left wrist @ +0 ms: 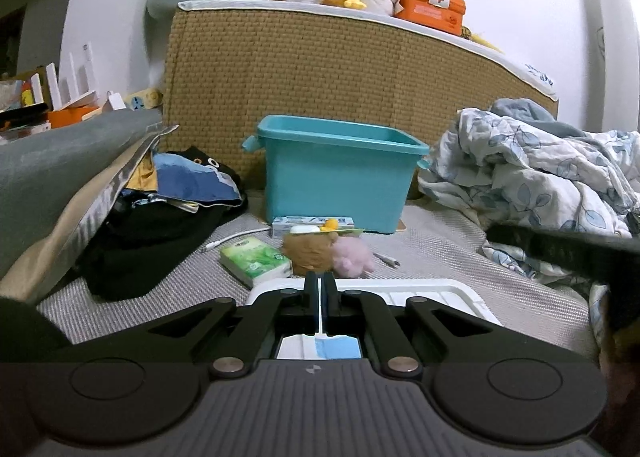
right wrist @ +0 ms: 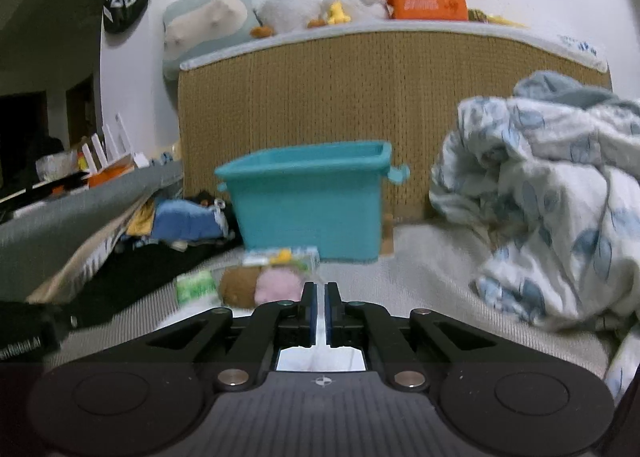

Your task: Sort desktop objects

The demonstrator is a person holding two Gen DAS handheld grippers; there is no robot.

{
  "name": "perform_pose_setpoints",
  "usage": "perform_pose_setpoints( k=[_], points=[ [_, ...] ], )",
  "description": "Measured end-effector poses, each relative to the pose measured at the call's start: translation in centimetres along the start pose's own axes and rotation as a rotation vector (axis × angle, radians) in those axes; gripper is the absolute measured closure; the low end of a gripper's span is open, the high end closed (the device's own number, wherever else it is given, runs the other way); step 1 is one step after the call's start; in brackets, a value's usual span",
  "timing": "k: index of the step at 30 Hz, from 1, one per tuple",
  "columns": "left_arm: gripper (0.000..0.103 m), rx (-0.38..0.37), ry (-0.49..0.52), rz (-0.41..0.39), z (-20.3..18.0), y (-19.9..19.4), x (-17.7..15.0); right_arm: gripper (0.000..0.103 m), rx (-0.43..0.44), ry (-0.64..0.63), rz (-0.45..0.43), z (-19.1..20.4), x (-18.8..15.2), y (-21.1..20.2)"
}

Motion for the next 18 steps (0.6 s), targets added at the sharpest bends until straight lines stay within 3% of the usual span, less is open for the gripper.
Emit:
perform_pose_setpoints(
  k=[6, 8, 13, 15, 18],
  points=[
    [0.1, 0.017, 0.017, -0.007, 1.2, 0.8, 1.3, 0.097, 0.064, -0.075, -0.036, 1.1, 4.0, 3.8],
    [0.1, 0.033, -0.003, -0.001, 1.6, 1.1, 1.4, 0.094, 0.068, -0.049, -0.043, 1.0, 5.0, 5.1],
    [0.099, 0.039, -0.007, 0.0, 1.5, 2.1, 1.6, 0.093, 0.064, -0.012, -0.007, 1.8, 5.2, 6.5],
    [0.098, 0.041, -0.009, 0.0, 1.5, 2.5, 1.7, 0.086, 0.08, -0.01, -0.002, 2.4, 5.1, 6.8],
    [0.096, 0.044, -0.012, 0.0, 1.5, 3.1, 2.0, 0.083, 0.074, -0.017, 0.0, 2.4, 4.8, 7.1]
  ],
)
Point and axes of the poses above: each gripper's, at about its wrist camera, not at the fingertips, and y roughly the way its jaws point, z to its left, x to its top, the point moved 2 cm from there along y, roughly the way its jaws point, and after that the axes turned 5 degrees about -z, right-handed, at the moved point
